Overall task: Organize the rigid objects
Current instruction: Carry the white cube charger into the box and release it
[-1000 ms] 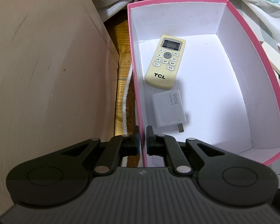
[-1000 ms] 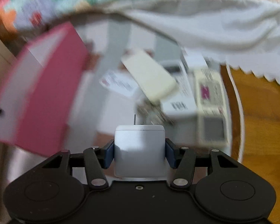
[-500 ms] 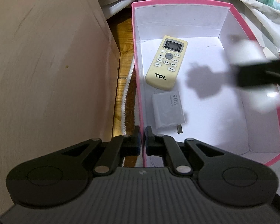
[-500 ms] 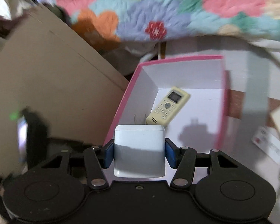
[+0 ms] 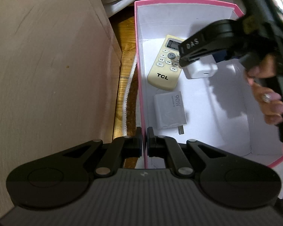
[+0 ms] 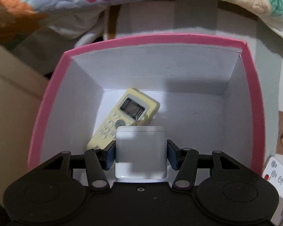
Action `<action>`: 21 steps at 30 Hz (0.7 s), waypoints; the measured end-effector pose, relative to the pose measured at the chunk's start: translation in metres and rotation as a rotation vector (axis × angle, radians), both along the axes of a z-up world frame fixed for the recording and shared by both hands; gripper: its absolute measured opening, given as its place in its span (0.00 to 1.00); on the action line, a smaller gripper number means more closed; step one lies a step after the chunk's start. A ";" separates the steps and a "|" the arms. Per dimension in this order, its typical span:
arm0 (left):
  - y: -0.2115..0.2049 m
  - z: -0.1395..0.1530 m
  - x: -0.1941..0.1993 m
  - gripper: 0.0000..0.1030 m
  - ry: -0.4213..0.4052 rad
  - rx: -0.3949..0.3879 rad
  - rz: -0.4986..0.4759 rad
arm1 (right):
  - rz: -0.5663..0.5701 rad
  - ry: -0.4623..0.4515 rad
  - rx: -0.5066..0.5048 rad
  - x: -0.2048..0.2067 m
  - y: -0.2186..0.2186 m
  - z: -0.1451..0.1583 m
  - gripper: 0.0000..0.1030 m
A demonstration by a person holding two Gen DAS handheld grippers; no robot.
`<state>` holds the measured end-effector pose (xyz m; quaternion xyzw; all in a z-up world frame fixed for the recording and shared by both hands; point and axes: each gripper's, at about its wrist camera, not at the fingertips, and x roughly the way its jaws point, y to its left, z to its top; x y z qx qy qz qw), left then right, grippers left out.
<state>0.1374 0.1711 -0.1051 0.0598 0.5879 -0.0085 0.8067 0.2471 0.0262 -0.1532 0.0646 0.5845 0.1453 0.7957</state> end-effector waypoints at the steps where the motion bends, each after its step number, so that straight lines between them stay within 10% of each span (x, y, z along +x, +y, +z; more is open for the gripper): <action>1: 0.000 0.001 0.000 0.03 -0.002 -0.001 -0.001 | -0.018 0.012 -0.006 0.003 0.001 -0.003 0.58; 15: -0.001 0.008 -0.003 0.03 -0.026 -0.004 -0.005 | -0.022 -0.024 0.052 0.019 0.016 -0.004 0.58; 21: 0.000 0.007 -0.001 0.03 -0.025 -0.008 -0.001 | 0.010 -0.142 -0.235 0.016 0.009 -0.001 0.58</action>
